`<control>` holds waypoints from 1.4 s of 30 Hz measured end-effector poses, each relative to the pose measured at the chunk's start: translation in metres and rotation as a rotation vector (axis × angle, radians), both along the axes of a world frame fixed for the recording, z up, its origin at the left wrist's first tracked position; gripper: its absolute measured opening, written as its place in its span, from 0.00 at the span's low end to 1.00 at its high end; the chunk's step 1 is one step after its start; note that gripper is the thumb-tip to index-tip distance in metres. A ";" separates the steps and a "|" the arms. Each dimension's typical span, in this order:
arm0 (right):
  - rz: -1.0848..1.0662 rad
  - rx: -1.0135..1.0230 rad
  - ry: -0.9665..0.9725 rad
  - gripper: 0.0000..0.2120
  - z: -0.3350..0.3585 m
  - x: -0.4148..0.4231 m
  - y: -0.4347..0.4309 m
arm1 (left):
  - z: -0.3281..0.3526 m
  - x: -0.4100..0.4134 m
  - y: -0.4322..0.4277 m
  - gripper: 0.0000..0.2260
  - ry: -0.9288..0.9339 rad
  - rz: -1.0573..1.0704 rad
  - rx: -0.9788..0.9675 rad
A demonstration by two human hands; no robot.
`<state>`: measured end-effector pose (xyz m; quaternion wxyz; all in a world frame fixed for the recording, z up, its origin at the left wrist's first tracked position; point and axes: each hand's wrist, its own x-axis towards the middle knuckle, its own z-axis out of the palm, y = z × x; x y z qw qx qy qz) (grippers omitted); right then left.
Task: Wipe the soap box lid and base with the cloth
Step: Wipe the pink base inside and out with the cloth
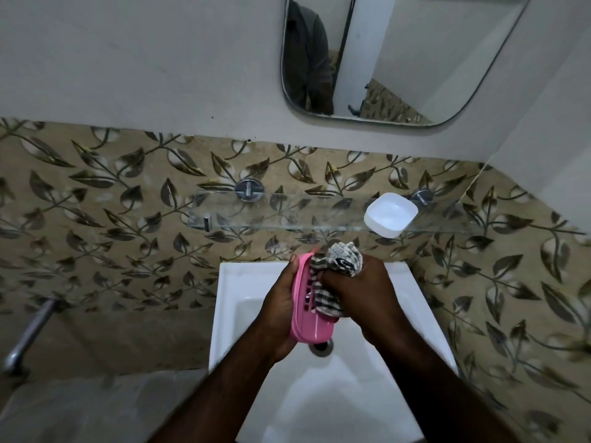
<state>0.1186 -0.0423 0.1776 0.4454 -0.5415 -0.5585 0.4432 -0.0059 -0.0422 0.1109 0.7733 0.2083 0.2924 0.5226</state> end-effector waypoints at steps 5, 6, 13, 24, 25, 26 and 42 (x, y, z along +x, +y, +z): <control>0.075 0.038 -0.030 0.06 -0.005 -0.014 -0.002 | 0.003 -0.009 0.007 0.21 0.087 0.008 0.017; 0.123 0.046 -0.060 0.06 -0.006 -0.015 -0.002 | 0.003 -0.012 0.009 0.21 0.096 -0.001 0.011; 0.528 0.228 -0.427 0.13 -0.006 -0.009 -0.003 | -0.004 -0.025 0.019 0.22 0.114 0.031 -0.065; 0.723 0.701 -1.249 0.20 -0.013 0.026 0.006 | -0.010 -0.006 0.016 0.27 0.145 -0.093 -0.169; 0.668 0.689 -1.173 0.21 -0.009 0.031 0.009 | -0.009 -0.006 0.016 0.27 0.121 -0.096 -0.173; 0.613 0.701 -1.092 0.21 -0.006 0.033 0.013 | -0.009 -0.005 0.017 0.27 0.105 -0.096 -0.170; 0.367 0.253 -0.872 0.04 -0.013 0.023 0.009 | -0.006 -0.002 0.010 0.22 0.233 0.015 -0.077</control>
